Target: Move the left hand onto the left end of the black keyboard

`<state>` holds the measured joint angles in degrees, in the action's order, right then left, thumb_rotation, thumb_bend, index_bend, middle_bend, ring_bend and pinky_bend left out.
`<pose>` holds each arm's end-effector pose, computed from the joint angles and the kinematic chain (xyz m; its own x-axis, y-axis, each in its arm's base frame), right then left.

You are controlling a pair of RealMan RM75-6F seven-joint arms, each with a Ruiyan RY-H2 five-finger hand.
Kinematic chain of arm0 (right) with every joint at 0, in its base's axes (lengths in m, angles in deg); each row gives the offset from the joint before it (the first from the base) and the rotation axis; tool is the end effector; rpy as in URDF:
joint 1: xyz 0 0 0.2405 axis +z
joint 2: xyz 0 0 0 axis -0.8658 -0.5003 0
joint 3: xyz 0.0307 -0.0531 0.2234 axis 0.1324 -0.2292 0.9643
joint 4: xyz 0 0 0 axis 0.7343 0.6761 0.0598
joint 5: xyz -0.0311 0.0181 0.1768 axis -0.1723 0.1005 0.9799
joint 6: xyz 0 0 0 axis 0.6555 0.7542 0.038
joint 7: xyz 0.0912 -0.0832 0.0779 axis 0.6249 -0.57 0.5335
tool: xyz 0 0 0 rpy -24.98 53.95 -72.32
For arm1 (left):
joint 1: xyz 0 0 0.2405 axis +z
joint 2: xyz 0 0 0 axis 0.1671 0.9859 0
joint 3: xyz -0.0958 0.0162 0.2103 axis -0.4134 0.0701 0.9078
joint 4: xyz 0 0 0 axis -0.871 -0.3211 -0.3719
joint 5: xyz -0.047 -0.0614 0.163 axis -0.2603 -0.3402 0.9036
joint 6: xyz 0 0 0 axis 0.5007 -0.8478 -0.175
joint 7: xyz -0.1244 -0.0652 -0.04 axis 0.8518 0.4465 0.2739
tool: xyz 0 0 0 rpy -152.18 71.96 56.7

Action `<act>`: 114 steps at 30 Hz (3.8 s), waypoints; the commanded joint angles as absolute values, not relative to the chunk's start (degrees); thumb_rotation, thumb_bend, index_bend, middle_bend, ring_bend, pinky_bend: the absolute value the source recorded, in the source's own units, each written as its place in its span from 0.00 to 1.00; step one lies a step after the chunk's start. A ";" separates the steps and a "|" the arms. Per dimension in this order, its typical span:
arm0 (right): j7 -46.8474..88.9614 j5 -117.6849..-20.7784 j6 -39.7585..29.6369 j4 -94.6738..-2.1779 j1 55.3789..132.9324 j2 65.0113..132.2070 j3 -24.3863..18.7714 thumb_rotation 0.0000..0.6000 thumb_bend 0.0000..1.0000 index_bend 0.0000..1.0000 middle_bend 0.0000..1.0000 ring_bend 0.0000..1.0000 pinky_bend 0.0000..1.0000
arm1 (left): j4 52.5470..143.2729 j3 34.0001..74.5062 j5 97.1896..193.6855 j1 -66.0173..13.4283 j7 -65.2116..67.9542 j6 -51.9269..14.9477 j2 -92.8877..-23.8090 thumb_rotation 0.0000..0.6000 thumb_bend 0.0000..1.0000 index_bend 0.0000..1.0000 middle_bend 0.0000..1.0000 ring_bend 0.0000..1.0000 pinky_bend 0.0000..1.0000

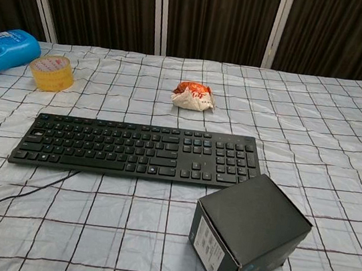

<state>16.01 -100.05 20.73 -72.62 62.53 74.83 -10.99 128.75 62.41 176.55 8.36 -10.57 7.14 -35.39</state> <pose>-0.2490 -0.1633 0.1915 0.4296 0.0552 0.9013 -0.8952 -0.1053 0.4331 -0.2432 0.1514 0.1809 0.4810 -0.0183 0.8765 0.8747 -0.0576 -0.4812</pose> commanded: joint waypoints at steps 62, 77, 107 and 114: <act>19.20 -97.36 18.35 -74.85 62.89 73.52 -10.89 1.00 0.08 0.02 0.00 0.00 0.00 | 148.80 56.10 121.81 -22.32 -51.24 -17.16 -40.84 1.00 1.00 0.08 0.81 0.72 0.50; 20.63 -97.07 18.07 -75.60 62.82 72.99 -11.02 1.00 0.08 0.02 0.00 0.00 0.00 | 145.60 56.89 104.76 -33.07 -56.05 -15.98 -47.15 1.00 1.00 0.10 0.81 0.72 0.50; 22.04 -96.86 17.52 -76.14 62.88 72.55 -11.18 1.00 0.08 0.02 0.00 0.00 0.00 | 137.84 58.51 93.87 -42.08 -57.41 -12.99 -54.35 1.00 1.00 0.12 0.81 0.72 0.50; 22.21 -96.97 17.50 -76.11 62.92 72.58 -11.20 1.00 0.08 0.02 0.00 0.00 0.00 | 137.02 58.91 92.86 -43.04 -57.57 -12.95 -55.44 1.00 1.00 0.12 0.81 0.72 0.50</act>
